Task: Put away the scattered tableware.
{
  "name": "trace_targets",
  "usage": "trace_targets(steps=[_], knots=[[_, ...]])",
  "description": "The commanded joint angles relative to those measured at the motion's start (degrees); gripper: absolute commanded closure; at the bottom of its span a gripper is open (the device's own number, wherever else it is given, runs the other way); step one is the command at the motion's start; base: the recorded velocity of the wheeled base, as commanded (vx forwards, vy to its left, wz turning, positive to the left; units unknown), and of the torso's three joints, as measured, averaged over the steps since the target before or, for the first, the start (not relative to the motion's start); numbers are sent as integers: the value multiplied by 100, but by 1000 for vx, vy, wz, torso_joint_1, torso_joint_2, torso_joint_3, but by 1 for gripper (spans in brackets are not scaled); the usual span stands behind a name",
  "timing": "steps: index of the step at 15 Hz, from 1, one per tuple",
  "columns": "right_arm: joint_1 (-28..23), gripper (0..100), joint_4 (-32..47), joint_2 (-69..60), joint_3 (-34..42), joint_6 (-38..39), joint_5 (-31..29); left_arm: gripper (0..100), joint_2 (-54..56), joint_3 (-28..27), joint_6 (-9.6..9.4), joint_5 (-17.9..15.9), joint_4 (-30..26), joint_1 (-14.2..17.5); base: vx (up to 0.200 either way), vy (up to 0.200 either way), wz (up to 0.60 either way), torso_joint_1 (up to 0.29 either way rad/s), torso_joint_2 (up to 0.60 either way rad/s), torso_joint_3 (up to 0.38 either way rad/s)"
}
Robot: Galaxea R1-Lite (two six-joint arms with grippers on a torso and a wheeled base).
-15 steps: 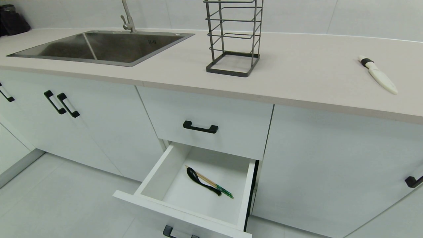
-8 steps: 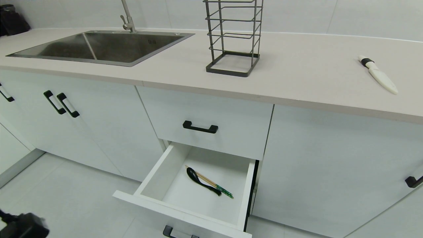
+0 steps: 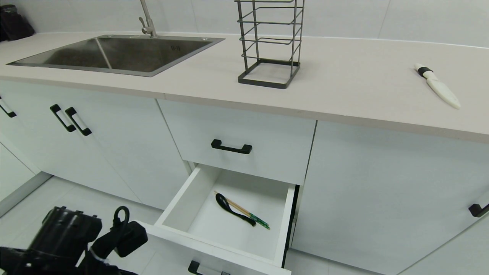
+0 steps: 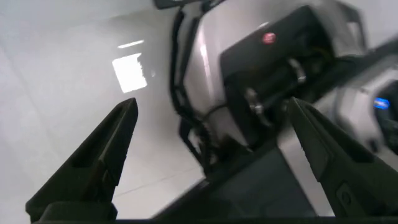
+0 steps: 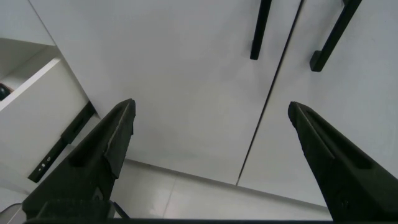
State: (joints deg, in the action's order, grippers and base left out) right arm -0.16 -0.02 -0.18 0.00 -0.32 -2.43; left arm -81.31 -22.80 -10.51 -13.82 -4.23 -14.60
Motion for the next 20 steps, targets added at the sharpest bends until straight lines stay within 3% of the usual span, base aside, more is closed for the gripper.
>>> trace_targets(steps=[1,6,9,12,17,20], knots=[[-2,0,2,18,0,-3,5,0,-807,-243,84,73,107,-7,0,0,0,0,0,0],[-2,0,2,18,0,-3,-4,0,-886,-594,453,583,115,-166,0,0,0,0,0,0],[-2,0,2,18,0,-3,-4,0,-1045,-858,884,794,115,-376,0,0,0,0,0,0],[-2,0,2,18,0,-3,-4,0,-1203,-902,928,837,230,-385,0,0,0,0,0,0],[-2,0,2,18,0,-3,5,0,-1774,-893,1086,961,1038,-376,0,0,0,0,0,0],[7,0,2,18,0,-3,5,0,-1801,-972,1095,952,1073,-368,0,0,0,0,0,0]])
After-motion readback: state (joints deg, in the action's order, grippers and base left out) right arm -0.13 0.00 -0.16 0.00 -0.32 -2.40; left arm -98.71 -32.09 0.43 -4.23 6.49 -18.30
